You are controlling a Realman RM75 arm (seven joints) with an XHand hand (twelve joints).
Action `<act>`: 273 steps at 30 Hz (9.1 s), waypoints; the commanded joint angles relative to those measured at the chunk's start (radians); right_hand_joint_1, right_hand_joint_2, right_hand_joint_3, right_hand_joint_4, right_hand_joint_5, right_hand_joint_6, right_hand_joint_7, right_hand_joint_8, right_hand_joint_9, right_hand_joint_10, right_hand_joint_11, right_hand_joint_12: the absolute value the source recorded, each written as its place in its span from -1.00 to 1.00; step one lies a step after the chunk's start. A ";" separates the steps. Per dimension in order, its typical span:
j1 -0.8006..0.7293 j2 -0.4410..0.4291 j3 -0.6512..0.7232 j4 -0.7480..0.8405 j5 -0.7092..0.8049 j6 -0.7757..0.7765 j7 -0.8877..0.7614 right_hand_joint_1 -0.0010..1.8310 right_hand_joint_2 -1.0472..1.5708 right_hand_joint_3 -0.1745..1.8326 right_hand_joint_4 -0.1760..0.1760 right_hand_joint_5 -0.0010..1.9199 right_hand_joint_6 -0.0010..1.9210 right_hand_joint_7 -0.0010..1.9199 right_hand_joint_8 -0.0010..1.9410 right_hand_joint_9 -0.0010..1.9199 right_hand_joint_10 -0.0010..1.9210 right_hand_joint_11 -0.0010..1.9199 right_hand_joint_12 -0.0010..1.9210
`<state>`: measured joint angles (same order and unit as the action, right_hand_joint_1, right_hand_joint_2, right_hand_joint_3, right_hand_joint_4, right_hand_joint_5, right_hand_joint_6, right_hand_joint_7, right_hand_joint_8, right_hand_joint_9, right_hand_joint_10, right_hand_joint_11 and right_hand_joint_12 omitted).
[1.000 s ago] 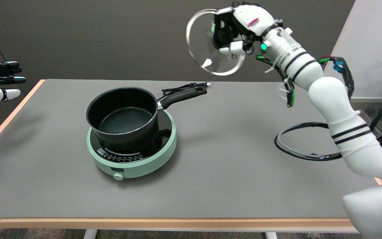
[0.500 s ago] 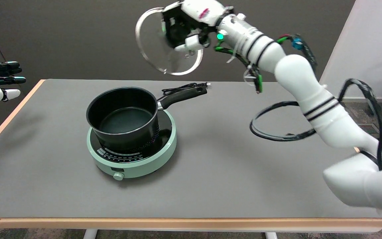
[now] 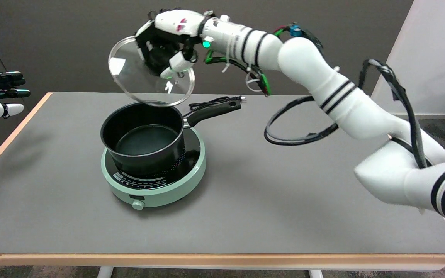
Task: Place the pot lid onto the soup pot.
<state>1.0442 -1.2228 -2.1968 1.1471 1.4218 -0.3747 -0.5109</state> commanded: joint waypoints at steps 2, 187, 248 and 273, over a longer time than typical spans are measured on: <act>0.260 -0.137 -0.299 -0.253 0.120 -0.098 0.002 0.48 0.52 -0.43 1.00 -0.29 0.22 -0.05 0.23 -0.07 0.44 -0.22 0.80; 0.358 -0.441 0.079 -0.567 -0.459 -0.587 0.002 0.48 0.51 -0.39 1.00 -0.33 0.31 -0.06 0.28 -0.09 0.51 -0.26 0.88; 0.326 -0.438 0.041 -0.497 -0.526 -0.591 0.002 0.48 0.51 -0.38 1.00 -0.34 0.32 -0.07 0.28 -0.10 0.52 -0.26 0.89; 0.325 -0.440 0.051 -0.471 -0.525 -0.595 -0.005 0.15 0.42 -0.02 1.00 -0.43 -0.14 -0.21 -0.24 -0.25 0.29 -1.00 1.00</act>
<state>1.3704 -1.6645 -2.1505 0.6555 0.9021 -0.9676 -0.5106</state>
